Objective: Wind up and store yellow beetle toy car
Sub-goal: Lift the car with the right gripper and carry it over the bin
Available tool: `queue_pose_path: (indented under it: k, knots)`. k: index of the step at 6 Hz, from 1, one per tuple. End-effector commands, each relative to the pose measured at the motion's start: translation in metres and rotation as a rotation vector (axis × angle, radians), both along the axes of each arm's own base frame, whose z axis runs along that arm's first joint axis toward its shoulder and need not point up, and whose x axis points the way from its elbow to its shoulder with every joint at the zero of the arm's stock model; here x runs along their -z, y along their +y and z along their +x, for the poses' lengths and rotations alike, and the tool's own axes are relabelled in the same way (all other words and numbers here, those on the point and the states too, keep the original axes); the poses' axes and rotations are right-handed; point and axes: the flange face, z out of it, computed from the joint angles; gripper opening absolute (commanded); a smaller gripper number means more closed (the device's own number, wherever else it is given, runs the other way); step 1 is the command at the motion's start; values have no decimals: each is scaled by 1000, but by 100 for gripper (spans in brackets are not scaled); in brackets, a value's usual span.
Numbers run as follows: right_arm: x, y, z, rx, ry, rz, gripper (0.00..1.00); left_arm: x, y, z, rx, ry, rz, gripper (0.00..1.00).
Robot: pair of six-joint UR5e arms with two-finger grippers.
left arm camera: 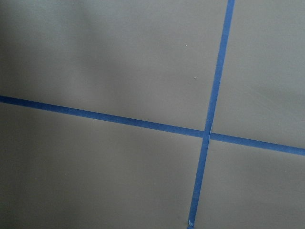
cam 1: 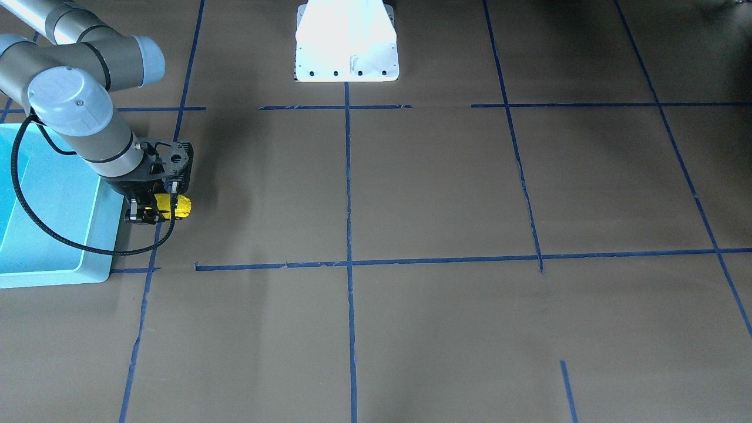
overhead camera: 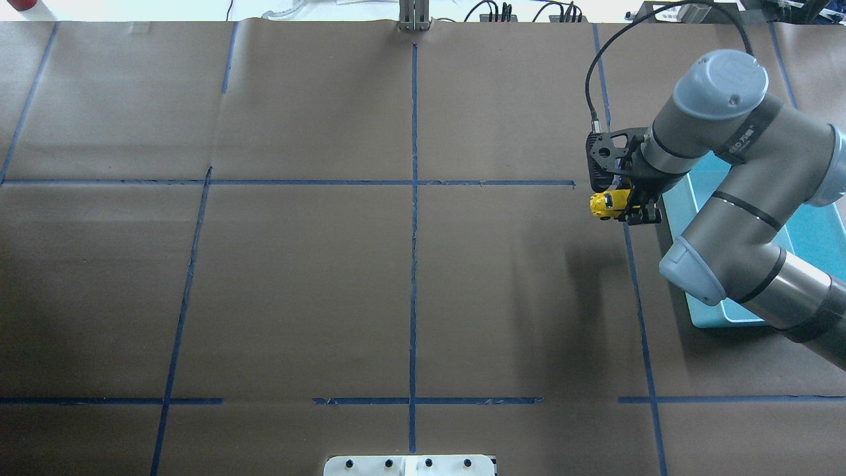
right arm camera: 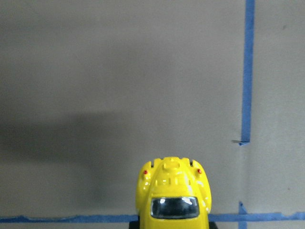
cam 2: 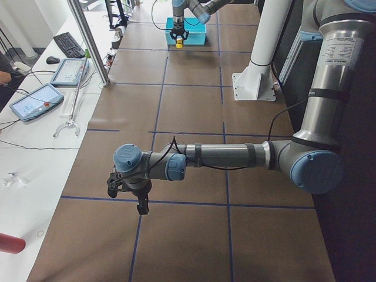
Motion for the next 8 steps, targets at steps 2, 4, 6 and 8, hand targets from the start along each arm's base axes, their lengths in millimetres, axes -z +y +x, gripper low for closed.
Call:
queue_pose_path:
  k: [2, 4, 6, 8]
  knots:
    - [28, 24, 115, -18, 45, 27, 0, -1, 0, 0, -17, 0, 15, 100]
    - [-58, 53, 176, 52, 114, 20, 0, -13, 12, 0, -18, 0, -4, 100]
    - [-152, 52, 181, 30, 79, 19, 0, -20, 18, 0, -21, -3, 4, 100]
    - [-205, 44, 157, -29, 19, 0, 0, -13, 13, 0, -20, -1, 16, 100]
